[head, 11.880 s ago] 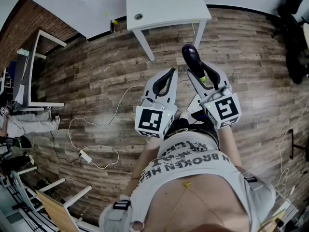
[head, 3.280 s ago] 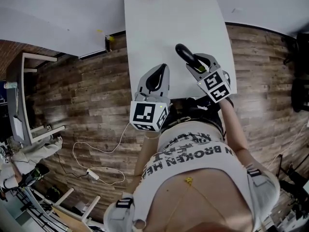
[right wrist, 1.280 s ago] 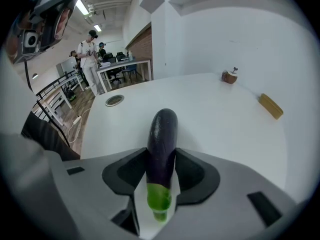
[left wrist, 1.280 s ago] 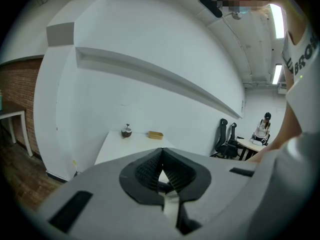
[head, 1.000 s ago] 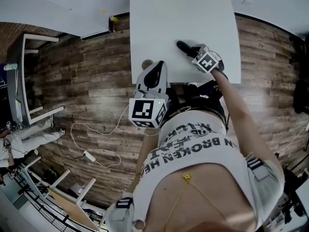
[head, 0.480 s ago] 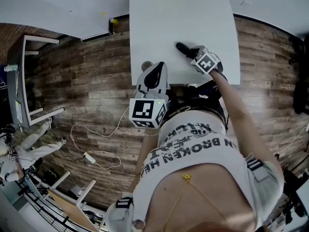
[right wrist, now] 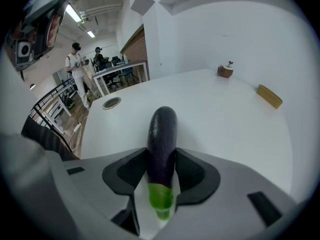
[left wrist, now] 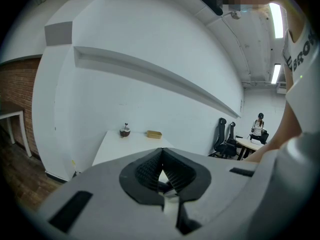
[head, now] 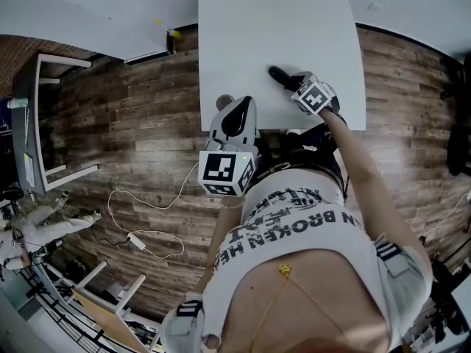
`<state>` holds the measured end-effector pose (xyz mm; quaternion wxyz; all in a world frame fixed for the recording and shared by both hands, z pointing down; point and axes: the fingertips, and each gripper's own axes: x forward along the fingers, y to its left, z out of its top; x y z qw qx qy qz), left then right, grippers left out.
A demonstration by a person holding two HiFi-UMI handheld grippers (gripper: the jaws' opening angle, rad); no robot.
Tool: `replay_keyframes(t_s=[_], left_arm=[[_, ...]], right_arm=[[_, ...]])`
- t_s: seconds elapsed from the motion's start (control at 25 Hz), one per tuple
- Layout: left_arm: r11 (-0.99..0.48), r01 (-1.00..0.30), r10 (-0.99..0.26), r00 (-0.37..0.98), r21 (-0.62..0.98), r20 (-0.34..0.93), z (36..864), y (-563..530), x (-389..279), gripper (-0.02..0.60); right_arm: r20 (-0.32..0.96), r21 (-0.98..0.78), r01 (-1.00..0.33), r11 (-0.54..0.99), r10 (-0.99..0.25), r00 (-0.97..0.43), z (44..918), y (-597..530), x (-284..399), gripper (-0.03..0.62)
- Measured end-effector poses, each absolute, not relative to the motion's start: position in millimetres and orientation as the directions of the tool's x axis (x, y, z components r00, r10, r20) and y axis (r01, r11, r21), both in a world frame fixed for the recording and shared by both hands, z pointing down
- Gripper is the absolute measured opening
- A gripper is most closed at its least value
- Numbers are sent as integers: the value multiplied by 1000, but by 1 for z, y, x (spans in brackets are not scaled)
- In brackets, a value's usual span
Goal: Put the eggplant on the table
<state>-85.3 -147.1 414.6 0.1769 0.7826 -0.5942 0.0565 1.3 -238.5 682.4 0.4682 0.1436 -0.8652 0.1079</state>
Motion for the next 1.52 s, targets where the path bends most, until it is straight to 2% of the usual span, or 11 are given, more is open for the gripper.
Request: replay_keyframes(t_s=[1.28, 1.52], left_arm=[[-255, -945, -903, 308, 205, 300, 416, -154, -84, 6], [-256, -944, -902, 310, 207, 299, 417, -156, -86, 6]], right_arm=[[845, -66, -327, 943, -121, -521, 682, -236, 3, 176], [848, -107, -295, 949, -68, -526, 682, -228, 0, 218]])
